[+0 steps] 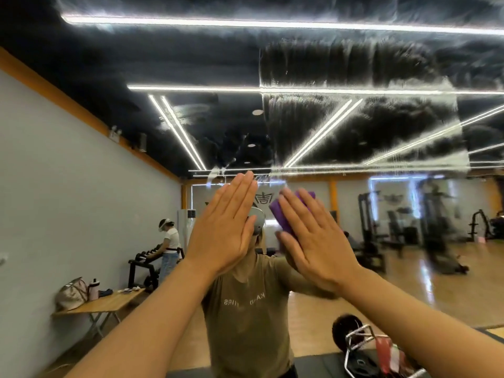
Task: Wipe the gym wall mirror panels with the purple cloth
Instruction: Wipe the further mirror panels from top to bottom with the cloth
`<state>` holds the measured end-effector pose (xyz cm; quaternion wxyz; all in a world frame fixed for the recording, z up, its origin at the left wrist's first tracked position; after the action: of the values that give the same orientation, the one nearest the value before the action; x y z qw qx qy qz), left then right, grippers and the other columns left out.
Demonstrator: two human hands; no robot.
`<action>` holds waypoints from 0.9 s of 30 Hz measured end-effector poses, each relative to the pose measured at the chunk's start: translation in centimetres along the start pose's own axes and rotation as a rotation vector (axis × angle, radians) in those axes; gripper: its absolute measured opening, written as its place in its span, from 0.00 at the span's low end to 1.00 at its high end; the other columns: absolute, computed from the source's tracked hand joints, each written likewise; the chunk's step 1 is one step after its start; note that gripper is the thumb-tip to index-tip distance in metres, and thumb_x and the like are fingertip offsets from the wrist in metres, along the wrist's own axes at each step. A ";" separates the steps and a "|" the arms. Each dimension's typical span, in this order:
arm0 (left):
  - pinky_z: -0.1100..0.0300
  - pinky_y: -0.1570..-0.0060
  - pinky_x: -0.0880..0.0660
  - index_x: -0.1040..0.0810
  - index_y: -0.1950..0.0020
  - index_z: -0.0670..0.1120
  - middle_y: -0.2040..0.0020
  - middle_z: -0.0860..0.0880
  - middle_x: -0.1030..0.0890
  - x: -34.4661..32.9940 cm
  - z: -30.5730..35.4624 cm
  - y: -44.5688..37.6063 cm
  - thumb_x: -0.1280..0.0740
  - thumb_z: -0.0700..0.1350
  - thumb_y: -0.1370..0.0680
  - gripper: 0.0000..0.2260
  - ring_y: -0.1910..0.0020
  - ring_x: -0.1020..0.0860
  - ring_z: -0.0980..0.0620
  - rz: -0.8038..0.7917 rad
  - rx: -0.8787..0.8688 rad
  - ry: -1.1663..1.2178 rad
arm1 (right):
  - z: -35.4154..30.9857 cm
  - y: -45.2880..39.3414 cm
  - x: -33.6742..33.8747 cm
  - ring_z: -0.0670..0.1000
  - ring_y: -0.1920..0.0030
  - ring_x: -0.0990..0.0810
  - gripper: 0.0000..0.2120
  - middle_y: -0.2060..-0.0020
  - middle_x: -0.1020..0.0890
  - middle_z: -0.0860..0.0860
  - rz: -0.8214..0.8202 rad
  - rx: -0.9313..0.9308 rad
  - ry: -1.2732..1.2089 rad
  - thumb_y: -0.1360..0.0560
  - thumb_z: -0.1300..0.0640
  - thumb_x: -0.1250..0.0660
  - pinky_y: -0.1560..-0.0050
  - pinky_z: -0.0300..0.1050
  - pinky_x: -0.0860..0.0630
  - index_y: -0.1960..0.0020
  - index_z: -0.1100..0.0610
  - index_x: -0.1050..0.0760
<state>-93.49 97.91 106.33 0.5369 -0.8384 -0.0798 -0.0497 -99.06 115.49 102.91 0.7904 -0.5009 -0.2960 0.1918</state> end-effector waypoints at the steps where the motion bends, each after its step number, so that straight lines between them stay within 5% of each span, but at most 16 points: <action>1: 0.54 0.22 0.53 0.47 0.18 0.43 0.17 0.45 0.47 0.0 0.0 0.0 0.49 0.51 0.15 0.27 0.19 0.50 0.50 0.002 0.003 -0.002 | 0.4 -2.5 0.5 0.52 0.18 0.52 0.30 0.18 0.46 0.53 0.014 -0.026 -0.018 0.15 0.43 0.52 0.20 0.50 0.55 0.18 0.55 0.51; 4: 0.54 0.22 0.54 0.47 0.18 0.43 0.18 0.45 0.46 0.2 0.0 0.0 0.50 0.52 0.15 0.27 0.19 0.50 0.50 0.009 0.001 -0.032 | 1.9 -9.7 2.0 0.52 0.18 0.55 0.30 0.18 0.50 0.52 0.014 -0.105 -0.006 0.15 0.43 0.55 0.20 0.46 0.62 0.18 0.55 0.53; 11: 0.55 0.22 0.53 0.46 0.18 0.43 0.18 0.45 0.44 0.4 0.0 0.0 0.50 0.52 0.15 0.26 0.19 0.48 0.49 0.049 -0.005 -0.017 | 3.4 -16.7 3.9 0.54 0.18 0.57 0.32 0.17 0.52 0.52 0.017 -0.136 0.026 0.17 0.43 0.59 0.19 0.50 0.60 0.17 0.55 0.55; 18: 0.53 0.22 0.51 0.44 0.19 0.41 0.19 0.42 0.42 0.6 0.2 -0.1 0.50 0.51 0.15 0.26 0.20 0.46 0.48 0.068 -0.025 -0.013 | 0.6 -6.0 1.4 0.52 0.18 0.51 0.28 0.18 0.45 0.52 0.088 0.006 0.005 0.15 0.47 0.49 0.19 0.47 0.59 0.18 0.56 0.48; 27: 0.53 0.21 0.53 0.47 0.18 0.42 0.18 0.43 0.45 0.6 0.3 0.0 0.50 0.50 0.15 0.26 0.19 0.47 0.47 0.013 0.002 0.007 | -2.1 7.8 -1.4 0.54 0.18 0.48 0.29 0.19 0.43 0.50 -0.067 0.075 0.103 0.15 0.45 0.49 0.22 0.56 0.48 0.17 0.53 0.49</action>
<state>-92.86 98.24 106.26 0.5383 -0.8382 -0.0725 -0.0490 -98.78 116.51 94.72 0.8287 -0.4701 -0.2640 0.1500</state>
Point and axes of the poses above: each hand's wrist, its own y-axis away from the middle knuckle, its own x-axis out of the back of the hand, z = x × y, the point moved 4 cm from there along -y, towards the middle knuckle
